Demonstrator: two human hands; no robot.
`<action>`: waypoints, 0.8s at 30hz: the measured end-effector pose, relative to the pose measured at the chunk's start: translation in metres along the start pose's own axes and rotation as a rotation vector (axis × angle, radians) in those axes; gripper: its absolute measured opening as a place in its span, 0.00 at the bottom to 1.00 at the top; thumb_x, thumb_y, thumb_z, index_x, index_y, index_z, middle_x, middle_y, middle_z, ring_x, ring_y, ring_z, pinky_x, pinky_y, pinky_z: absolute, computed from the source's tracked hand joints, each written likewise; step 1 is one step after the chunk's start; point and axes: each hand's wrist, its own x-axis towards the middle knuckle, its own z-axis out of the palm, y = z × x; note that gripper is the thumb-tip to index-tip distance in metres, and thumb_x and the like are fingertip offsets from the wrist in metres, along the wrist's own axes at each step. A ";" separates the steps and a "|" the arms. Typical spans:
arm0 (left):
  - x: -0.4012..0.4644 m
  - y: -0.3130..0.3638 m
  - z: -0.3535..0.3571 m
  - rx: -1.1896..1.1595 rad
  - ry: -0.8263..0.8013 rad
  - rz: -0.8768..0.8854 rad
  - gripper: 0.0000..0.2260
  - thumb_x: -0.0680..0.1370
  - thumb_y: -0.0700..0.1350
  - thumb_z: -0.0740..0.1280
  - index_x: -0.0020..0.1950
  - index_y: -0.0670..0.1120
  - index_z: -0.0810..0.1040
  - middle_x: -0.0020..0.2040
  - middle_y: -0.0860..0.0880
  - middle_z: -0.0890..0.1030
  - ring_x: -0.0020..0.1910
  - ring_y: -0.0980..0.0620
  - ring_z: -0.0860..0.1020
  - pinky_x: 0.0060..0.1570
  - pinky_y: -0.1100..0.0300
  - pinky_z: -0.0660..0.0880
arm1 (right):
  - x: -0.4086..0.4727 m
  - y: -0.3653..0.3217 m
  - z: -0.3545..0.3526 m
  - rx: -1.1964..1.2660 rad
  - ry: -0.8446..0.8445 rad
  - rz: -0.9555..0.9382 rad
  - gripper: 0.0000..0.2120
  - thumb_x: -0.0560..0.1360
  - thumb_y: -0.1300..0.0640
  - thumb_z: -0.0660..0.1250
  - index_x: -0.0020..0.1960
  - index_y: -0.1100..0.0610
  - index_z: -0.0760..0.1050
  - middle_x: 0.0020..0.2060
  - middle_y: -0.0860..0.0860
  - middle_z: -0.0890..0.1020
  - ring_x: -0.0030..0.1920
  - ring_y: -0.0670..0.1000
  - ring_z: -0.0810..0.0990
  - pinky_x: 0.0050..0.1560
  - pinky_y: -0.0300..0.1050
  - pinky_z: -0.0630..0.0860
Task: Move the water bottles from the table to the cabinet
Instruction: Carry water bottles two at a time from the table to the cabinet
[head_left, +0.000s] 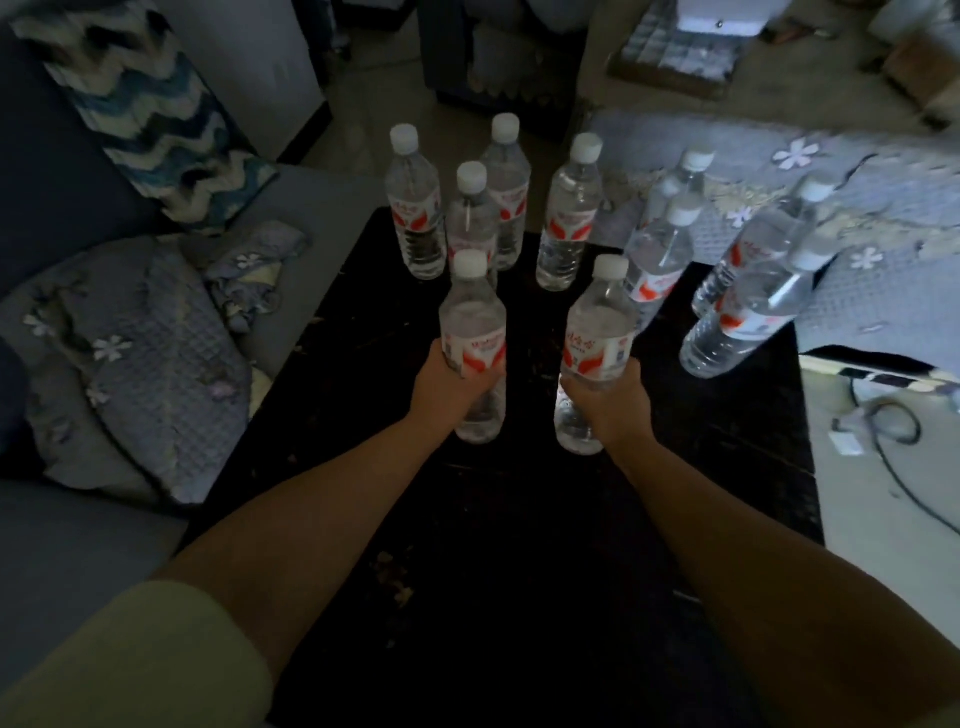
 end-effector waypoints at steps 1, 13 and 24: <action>-0.008 0.001 0.006 -0.035 -0.025 -0.020 0.32 0.68 0.51 0.78 0.69 0.49 0.69 0.63 0.53 0.76 0.58 0.55 0.75 0.59 0.58 0.71 | -0.006 0.003 -0.008 -0.004 0.000 0.006 0.30 0.67 0.48 0.77 0.62 0.51 0.65 0.47 0.42 0.77 0.45 0.43 0.77 0.37 0.31 0.69; -0.056 0.037 0.044 -0.017 -0.561 0.102 0.10 0.70 0.45 0.76 0.48 0.55 0.79 0.43 0.54 0.85 0.44 0.56 0.84 0.40 0.66 0.77 | -0.082 0.015 -0.092 0.032 0.185 0.124 0.31 0.66 0.46 0.77 0.64 0.54 0.71 0.51 0.49 0.83 0.50 0.49 0.83 0.48 0.44 0.80; -0.116 0.074 0.133 0.066 -0.971 0.183 0.15 0.70 0.42 0.76 0.50 0.55 0.76 0.44 0.55 0.84 0.43 0.61 0.82 0.39 0.70 0.75 | -0.190 0.047 -0.170 0.102 0.537 0.238 0.31 0.66 0.50 0.78 0.64 0.56 0.70 0.54 0.51 0.82 0.51 0.52 0.82 0.52 0.46 0.78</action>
